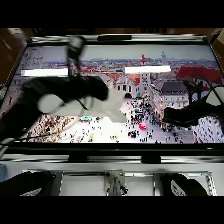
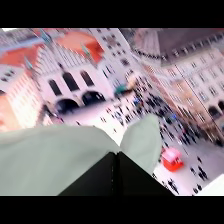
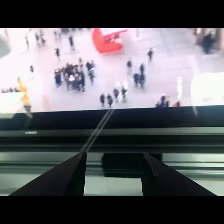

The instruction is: Fold the shirts.

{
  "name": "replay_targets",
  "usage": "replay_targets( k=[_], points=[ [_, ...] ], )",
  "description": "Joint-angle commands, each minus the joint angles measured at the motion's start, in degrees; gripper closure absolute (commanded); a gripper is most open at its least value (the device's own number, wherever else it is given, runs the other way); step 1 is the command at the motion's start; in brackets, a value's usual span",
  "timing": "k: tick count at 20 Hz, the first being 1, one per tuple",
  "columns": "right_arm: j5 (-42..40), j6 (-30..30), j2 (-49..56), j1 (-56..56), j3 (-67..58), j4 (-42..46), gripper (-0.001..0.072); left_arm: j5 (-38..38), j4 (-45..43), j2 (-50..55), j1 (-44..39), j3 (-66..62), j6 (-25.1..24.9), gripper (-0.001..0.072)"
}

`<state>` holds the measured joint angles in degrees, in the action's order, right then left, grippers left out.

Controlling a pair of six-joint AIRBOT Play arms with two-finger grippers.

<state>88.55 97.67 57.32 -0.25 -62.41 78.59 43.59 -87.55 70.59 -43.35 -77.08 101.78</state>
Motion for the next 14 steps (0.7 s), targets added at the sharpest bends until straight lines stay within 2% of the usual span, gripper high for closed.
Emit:
replay_targets(
  k=[1, 2, 3, 4, 5, 7, 8, 10, 11, 12, 14],
  points=[
    [3.08, 0.07, -0.04, -0.04, -4.79, 11.93, 0.0253, -1.51, 0.46, 7.45, -8.26, 3.10, 3.54, 0.0669],
    [3.28, 0.17, -0.02, -0.04, -4.79, 12.96, 0.0253, -1.51, 1.25, 8.61, -8.59, 3.10, 3.54, 0.0662],
    [2.97, 0.20, -0.04, -0.04, -4.79, 13.31, 0.0253, -1.31, 1.92, 8.96, -8.44, 3.10, 3.54, 0.0439],
    [2.49, 0.20, -0.02, -0.04, -4.76, 13.29, 0.0253, -0.28, 1.79, 8.87, -7.69, 2.78, 3.54, 0.0114],
    [2.01, 0.20, 0.02, -0.04, -4.76, 13.27, 0.0253, 3.89, 0.94, 8.83, -5.92, 1.29, 3.50, 0.0020],
    [0.46, 0.17, 0.02, 0.02, -4.72, 12.76, 0.0253, 18.47, -6.10, 8.79, -0.09, -3.89, 0.63, 0.0020],
    [-0.37, 0.17, 0.02, 0.02, -4.72, 12.66, 0.0253, 26.21, -12.20, 8.68, 3.93, -6.64, -3.93, 0.0020],
    [-1.81, 0.17, 0.02, 0.02, -4.72, 11.63, 0.0253, 34.77, -21.22, 7.78, 14.51, -9.60, -10.60, 0.0021],
    [-2.27, 0.17, 0.02, 0.02, -4.72, 10.82, 0.0253, 35.71, -21.18, 6.99, 21.24, -9.75, -11.32, 0.0021],
    [-2.62, 0.17, 0.02, 0.02, -4.66, 9.66, 0.0253, 36.41, -17.38, 6.43, 29.35, -9.66, -11.34, 0.0021],
    [-3.10, 0.17, 0.02, 0.02, -4.39, 6.62, 0.0253, 36.94, -1.33, 6.47, 45.77, -8.66, -12.09, 0.0021]
  ],
)
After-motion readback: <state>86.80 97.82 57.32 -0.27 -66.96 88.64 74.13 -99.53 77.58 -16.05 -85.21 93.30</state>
